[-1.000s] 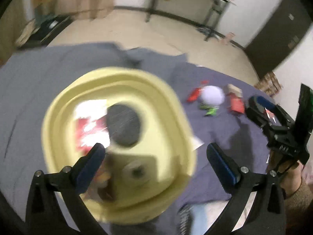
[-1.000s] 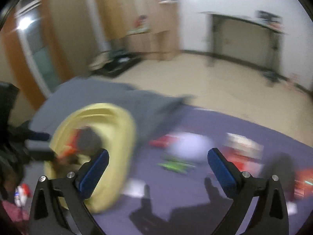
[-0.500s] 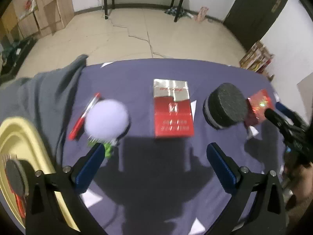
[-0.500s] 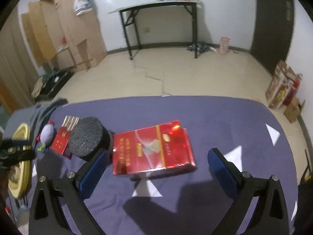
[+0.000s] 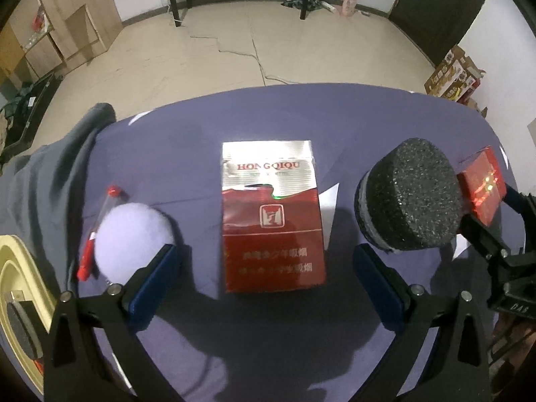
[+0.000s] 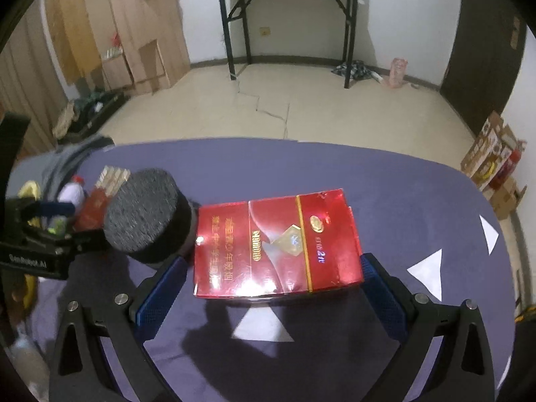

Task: Organize rigid objects
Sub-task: 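Grasp the red Hongqiqu pack with the left tool while the right tool grasps the red box, then place both packs into the yellow tray and open both tools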

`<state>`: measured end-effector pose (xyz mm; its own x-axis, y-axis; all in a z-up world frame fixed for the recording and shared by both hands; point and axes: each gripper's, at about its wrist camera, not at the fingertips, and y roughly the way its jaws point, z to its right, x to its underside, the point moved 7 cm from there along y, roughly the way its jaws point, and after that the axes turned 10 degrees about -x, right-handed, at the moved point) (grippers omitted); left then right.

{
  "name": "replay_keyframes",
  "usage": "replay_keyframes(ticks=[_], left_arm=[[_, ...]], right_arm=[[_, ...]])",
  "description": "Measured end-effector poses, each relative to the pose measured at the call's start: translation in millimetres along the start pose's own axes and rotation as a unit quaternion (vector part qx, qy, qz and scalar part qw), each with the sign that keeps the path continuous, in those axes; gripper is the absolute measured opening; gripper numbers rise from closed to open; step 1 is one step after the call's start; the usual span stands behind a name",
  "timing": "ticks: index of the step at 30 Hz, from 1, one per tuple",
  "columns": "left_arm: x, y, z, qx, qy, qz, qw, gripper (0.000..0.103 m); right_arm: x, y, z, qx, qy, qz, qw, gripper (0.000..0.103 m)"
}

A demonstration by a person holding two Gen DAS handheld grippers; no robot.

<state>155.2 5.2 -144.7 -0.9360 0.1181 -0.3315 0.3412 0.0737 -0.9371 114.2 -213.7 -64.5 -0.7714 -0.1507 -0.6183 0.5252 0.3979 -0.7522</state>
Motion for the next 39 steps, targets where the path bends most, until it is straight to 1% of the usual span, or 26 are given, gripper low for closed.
replay_keyframes(ticks=[1,2,3,5,6,7,10,12,14,16,19,21,24,26,27,28,30,31,32,33,34,37,39], left_arm=[[0,3,0,0.001,-0.003,-0.004,1.0000,0.099],[1,4,0,0.004,-0.006,-0.006,1.0000,0.091],[1,6,0,0.007,-0.008,-0.009,0.9999,0.087],[1,8,-3,0.003,-0.013,-0.010,0.9999,0.068],[0,7,-5,0.002,-0.015,-0.005,0.9999,0.061],[-1,4,-6,0.006,-0.017,0.002,0.9998,0.057],[-1,-5,-10,0.031,-0.029,0.007,0.9991,0.057],[1,-15,-15,0.031,-0.031,0.019,0.9989,0.057],[6,-32,-20,0.045,-0.033,0.030,0.9980,0.057],[16,-57,-34,0.056,-0.047,0.048,0.9962,0.057],[38,-98,-75,0.061,-0.077,0.070,0.9927,0.057],[55,-123,-114,0.049,-0.103,0.079,0.9903,0.057],[88,-153,-183,0.005,-0.142,0.081,0.9865,0.057],[115,-167,-234,-0.035,-0.180,0.082,0.9797,0.057],[128,-169,-256,-0.051,-0.200,0.079,0.9753,0.057],[141,-170,-280,-0.061,-0.222,0.074,0.9702,0.057],[158,-164,-311,-0.078,-0.244,0.060,0.9648,0.057],[166,-158,-324,-0.086,-0.251,0.051,0.9627,0.057],[171,-149,-334,-0.086,-0.257,0.041,0.9618,0.057],[173,-139,-340,-0.082,-0.261,0.031,0.9614,0.057],[175,-127,-346,-0.075,-0.266,0.023,0.9607,0.057],[178,-88,-357,-0.058,-0.283,-0.007,0.9574,0.057],[178,-70,-353,-0.058,-0.282,-0.025,0.9574,0.057]], right_arm=[[2,5,-2,0.007,-0.005,-0.004,1.000,0.103],[3,8,-2,0.014,-0.010,-0.007,1.000,0.103],[3,9,-2,0.017,-0.012,-0.005,1.000,0.103],[-1,8,-1,0.019,-0.017,0.005,1.000,0.102],[-3,8,-1,0.017,-0.018,0.008,1.000,0.098],[-5,13,-4,0.014,-0.020,0.010,1.000,0.091],[-5,18,-5,0.017,-0.028,0.014,0.999,0.090],[-4,16,-5,0.012,-0.022,0.018,1.000,0.090],[-4,5,-6,0.012,-0.022,0.039,0.999,0.090],[-4,-6,-8,0.009,-0.023,0.055,0.998,0.089],[-7,-26,-17,-0.010,-0.029,0.071,0.997,0.089],[-11,-37,-39,-0.028,-0.050,0.078,0.995,0.089],[-20,-48,-90,-0.073,-0.089,0.093,0.989,0.089],[-23,-48,-134,-0.111,-0.120,0.089,0.982,0.089],[-22,-44,-171,-0.134,-0.148,0.082,0.976,0.089],[-19,-40,-199,-0.152,-0.168,0.073,0.971,0.089],[-11,-31,-248,-0.185,-0.199,0.057,0.961,0.089],[-3,-24,-280,-0.203,-0.219,0.044,0.953,0.089],[3,-19,-297,-0.210,-0.231,0.035,0.949,0.089],[16,-10,-332,-0.225,-0.253,0.016,0.941,0.089],[22,-6,-345,-0.231,-0.262,0.006,0.937,0.089],[59,15,-412,-0.247,-0.319,-0.033,0.914,0.089],[74,31,-437,-0.245,-0.337,-0.055,0.908,0.089]])
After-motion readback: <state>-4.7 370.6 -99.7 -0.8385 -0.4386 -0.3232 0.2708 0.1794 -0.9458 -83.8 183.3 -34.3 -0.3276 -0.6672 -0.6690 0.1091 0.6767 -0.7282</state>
